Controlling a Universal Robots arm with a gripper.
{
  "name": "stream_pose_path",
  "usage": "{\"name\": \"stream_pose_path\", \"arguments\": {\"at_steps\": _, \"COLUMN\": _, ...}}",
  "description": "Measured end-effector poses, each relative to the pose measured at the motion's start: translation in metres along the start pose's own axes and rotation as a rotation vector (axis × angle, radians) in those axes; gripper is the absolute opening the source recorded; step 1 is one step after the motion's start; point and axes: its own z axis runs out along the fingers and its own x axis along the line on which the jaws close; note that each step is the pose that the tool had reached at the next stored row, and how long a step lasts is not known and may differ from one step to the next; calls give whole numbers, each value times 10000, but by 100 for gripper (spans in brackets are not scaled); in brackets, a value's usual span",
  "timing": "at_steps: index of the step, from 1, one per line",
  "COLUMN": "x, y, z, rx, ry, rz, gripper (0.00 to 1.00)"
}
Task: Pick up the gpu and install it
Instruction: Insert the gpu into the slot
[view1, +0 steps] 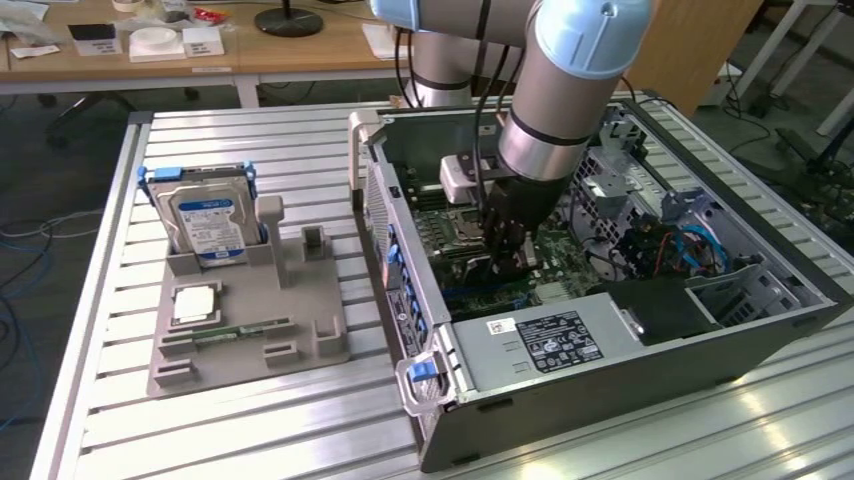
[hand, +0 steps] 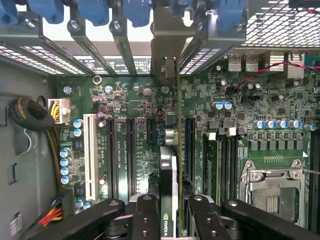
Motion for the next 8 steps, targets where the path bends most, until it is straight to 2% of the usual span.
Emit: {"name": "stream_pose_path", "arguments": {"at_steps": 8, "x": 0, "y": 0, "z": 29, "rx": 1, "ry": 0, "rz": 15, "gripper": 27}}
